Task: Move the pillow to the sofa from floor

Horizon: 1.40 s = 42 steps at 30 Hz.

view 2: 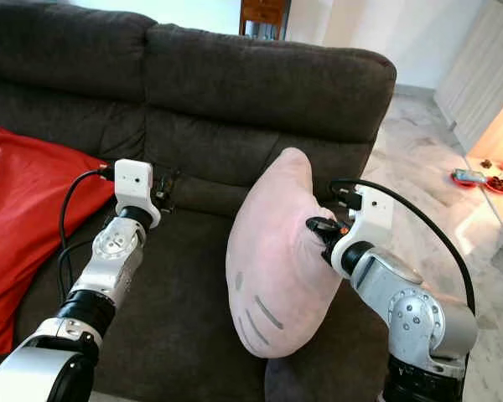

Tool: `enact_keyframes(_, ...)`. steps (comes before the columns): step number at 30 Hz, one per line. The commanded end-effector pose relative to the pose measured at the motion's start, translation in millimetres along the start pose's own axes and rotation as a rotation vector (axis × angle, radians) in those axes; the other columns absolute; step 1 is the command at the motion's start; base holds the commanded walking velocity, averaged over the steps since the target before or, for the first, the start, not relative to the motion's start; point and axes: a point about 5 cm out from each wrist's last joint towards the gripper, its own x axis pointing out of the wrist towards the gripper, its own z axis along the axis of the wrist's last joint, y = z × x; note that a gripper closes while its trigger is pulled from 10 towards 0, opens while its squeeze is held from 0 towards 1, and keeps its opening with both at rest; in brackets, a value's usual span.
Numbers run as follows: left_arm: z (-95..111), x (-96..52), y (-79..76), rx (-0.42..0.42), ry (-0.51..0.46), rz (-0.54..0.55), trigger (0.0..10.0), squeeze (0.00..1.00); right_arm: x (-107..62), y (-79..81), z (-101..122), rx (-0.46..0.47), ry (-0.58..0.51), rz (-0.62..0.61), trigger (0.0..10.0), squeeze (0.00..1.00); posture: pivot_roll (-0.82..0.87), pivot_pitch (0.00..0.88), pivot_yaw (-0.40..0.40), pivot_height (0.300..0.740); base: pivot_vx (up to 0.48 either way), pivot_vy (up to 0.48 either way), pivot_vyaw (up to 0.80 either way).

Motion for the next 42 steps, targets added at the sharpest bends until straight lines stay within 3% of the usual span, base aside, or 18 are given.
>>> enact_keyframes(1,-1,-1.5,-2.6,0.008,0.01,-0.005,10.0,0.0,-6.5,-16.1,-4,0.014,-0.02,-0.067,10.0,0.0,-0.04,0.0,-0.133,0.74,0.0,0.0,0.0)
enact_keyframes(4,-2,-2.6,-2.1,0.012,0.015,-0.004,10.0,0.0,-5.8,-36.2,-24,0.069,0.03,-0.153,10.0,0.0,-0.03,0.0,-0.135,0.74,0.0,0.0,0.0)
enact_keyframes(7,-2,-2.9,-1.7,0.014,0.015,-0.003,10.0,0.0,-5.5,-47.5,-40,0.075,0.079,-0.205,10.0,0.0,-0.03,0.0,-0.135,0.74,0.0,0.0,0.0)
enact_keyframes(10,-2,-2.9,-0.3,0.02,0.015,0.001,10.0,0.0,-3.8,-61.2,-62,0.144,0.125,-0.273,10.0,0.0,-0.02,0.0,-0.134,0.74,0.0,0.0,0.0)
enact_keyframes(12,-2,-2.9,0.3,0.021,0.015,0.002,10.0,0.0,-2.1,-63.5,-66,0.157,0.125,-0.271,10.0,0.0,-0.02,0.0,-0.132,0.74,0.0,0.0,0.0)
enact_keyframes(18,-3,-5.9,1.2,0.032,0.013,0.006,10.0,0.0,7.8,-69.8,-71,0.073,0.036,-0.266,10.0,0.0,-0.02,0.0,-0.124,0.74,0.0,0.0,0.0)
enact_keyframes(26,-14,-23.5,-1.2,0.058,0.021,-0.01,10.0,0.0,18.7,-74.0,-81,0.06,-0.025,-0.259,10.0,0.0,0.0,0.0,-0.122,0.74,0.0,0.0,0.0)
enact_keyframes(27,-15,-25.6,-0.2,0.06,0.023,-0.003,10.0,0.0,19.0,-75.0,-82,0.059,-0.034,-0.259,10.0,0.79,0.0,0.0,-0.121,0.74,0.0,0.0,0.0)
enact_keyframes(28,-15,-26.5,0.3,0.06,0.024,0.0,10.0,0.0,19.2,-75.6,-81,0.06,-0.044,-0.259,10.0,0.98,0.0,0.0,-0.12,0.74,0.0,0.0,0.0)
enact_keyframes(37,-20,-39.5,4.1,0.066,0.035,0.024,10.0,0.0,21.0,-80.2,-70,0.005,-0.134,-0.278,10.0,1.0,0.0,0.0,-0.109,0.74,0.0,0.0,0.0)
enact_keyframes(42,-19,-41.9,5.9,0.069,0.04,0.029,10.0,0.0,20.3,-81.7,-65,0.017,-0.176,-0.279,10.0,1.0,0.0,0.0,-0.097,0.74,0.0,0.0,0.0)
